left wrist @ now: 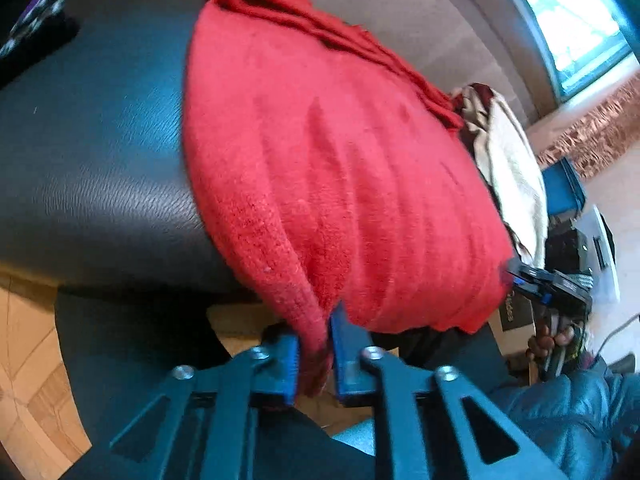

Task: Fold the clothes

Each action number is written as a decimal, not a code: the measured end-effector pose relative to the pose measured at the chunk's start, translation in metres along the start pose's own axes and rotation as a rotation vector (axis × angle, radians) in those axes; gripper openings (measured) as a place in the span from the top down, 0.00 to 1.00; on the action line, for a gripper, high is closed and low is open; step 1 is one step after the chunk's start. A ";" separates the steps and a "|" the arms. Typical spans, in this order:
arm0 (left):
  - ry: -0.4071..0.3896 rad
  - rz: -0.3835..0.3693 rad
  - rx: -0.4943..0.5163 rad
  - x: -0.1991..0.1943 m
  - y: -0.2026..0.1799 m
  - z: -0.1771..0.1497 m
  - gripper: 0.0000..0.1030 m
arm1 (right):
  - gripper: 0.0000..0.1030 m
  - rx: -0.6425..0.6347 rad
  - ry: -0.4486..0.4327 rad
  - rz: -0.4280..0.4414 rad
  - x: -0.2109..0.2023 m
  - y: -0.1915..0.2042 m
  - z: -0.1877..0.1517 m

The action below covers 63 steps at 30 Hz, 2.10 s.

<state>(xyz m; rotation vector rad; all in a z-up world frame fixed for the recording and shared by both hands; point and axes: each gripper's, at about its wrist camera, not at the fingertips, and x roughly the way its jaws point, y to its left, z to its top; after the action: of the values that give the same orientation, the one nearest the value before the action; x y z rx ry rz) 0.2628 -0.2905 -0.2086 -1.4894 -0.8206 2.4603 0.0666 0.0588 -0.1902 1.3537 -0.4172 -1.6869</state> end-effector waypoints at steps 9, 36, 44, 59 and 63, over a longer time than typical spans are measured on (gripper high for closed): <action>-0.121 -0.256 -0.070 -0.062 0.007 0.014 0.90 | 0.93 0.010 -0.019 0.091 -0.009 0.024 0.012; -0.147 -0.194 -0.205 0.023 0.046 0.158 0.91 | 0.95 0.174 -0.158 0.145 0.065 -0.024 0.149; -0.146 -0.319 -0.282 -0.024 0.042 0.097 0.91 | 0.91 0.152 -0.069 0.211 0.052 0.000 0.098; -0.409 -0.407 -0.378 -0.031 0.040 0.224 0.91 | 0.88 0.271 -0.387 0.350 0.022 0.003 0.193; -0.283 -0.334 -0.595 0.031 0.084 0.251 0.90 | 0.60 0.426 -0.347 0.286 0.057 -0.033 0.202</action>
<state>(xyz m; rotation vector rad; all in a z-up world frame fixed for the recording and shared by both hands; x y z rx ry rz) 0.0448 -0.4430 -0.1867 -1.0129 -1.8130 2.2981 -0.1293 -0.0231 -0.1784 1.2152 -1.1691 -1.6441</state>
